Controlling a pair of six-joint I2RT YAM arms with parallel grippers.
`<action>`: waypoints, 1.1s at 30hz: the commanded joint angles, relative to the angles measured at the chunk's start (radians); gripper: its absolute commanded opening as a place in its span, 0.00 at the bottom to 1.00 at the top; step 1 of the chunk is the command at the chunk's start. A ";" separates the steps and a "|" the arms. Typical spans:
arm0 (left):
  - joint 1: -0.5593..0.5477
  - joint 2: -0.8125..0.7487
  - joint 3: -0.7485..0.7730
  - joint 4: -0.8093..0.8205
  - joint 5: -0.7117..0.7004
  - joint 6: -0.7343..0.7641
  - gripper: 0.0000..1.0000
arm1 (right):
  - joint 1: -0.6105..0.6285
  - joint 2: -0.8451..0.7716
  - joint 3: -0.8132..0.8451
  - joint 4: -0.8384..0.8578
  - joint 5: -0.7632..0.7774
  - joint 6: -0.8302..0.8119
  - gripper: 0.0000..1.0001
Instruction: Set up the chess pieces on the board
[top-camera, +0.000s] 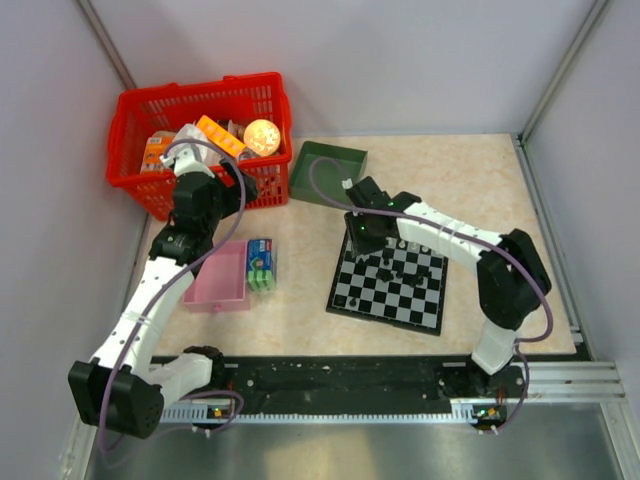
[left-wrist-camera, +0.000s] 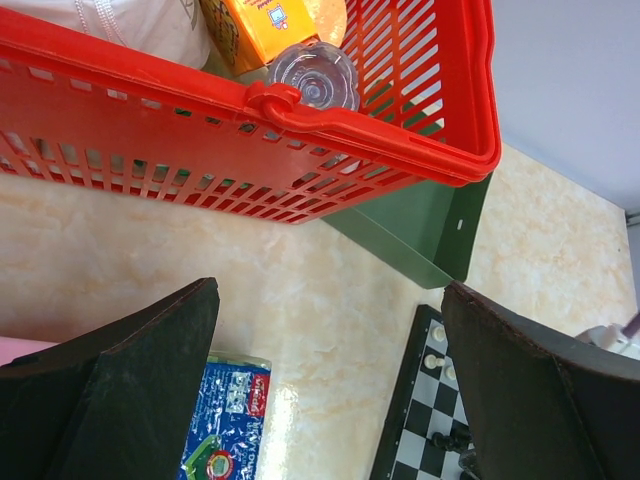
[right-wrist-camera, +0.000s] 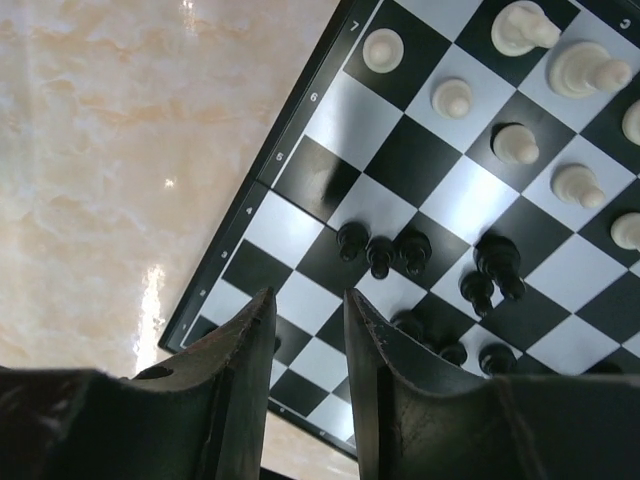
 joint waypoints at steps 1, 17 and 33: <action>0.009 0.009 0.028 0.041 -0.008 0.015 0.98 | -0.008 0.040 0.082 0.001 0.016 -0.051 0.34; 0.015 0.016 0.033 0.038 -0.001 0.018 0.98 | -0.007 0.137 0.106 -0.007 0.040 -0.080 0.31; 0.017 0.001 0.027 0.029 0.001 0.013 0.98 | -0.008 0.158 0.089 -0.013 0.045 -0.091 0.24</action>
